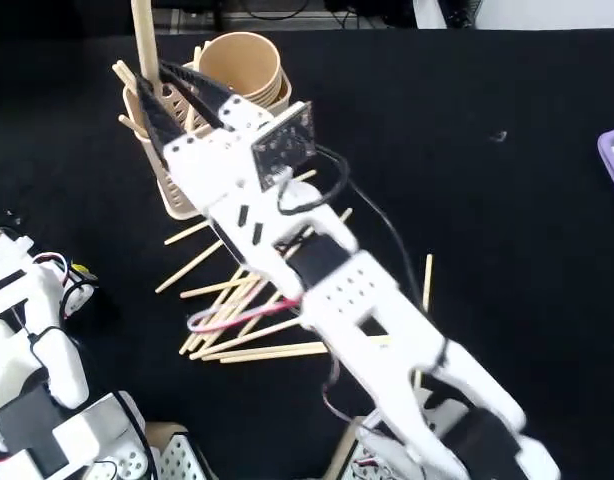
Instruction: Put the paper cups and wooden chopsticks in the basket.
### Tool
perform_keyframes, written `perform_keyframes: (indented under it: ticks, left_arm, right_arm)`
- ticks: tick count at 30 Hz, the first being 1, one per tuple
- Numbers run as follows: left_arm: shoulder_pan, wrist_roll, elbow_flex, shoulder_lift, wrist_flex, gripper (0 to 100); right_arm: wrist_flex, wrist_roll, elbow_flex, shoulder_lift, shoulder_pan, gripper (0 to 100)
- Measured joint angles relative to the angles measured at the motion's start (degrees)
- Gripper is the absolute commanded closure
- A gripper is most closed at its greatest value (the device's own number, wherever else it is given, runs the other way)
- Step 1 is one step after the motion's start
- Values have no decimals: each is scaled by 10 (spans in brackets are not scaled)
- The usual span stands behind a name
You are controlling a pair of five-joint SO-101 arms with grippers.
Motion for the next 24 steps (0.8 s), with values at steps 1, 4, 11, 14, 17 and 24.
perform_keyframes:
  ticks: [1, 4, 11, 14, 17, 24]
  left_arm:
    - [0, 0, 0, 0, 0, 762]
    - [0, 0, 0, 0, 0, 762]
    - [0, 0, 0, 0, 0, 762]
    - [0, 0, 0, 0, 0, 762]
    - [0, 0, 0, 0, 0, 762]
    - [0, 0, 0, 0, 0, 762]
  right_arm:
    - [-11, 0, -12, 18, 0, 987]
    - [-15, 1, -53, 74, 5, 986]
    - [119, -1, -117, 148, 11, 828]
    - [190, -4, -145, 162, 11, 773]
    - [233, -4, -167, 164, 11, 797]
    - [346, -4, -181, 116, 11, 861]
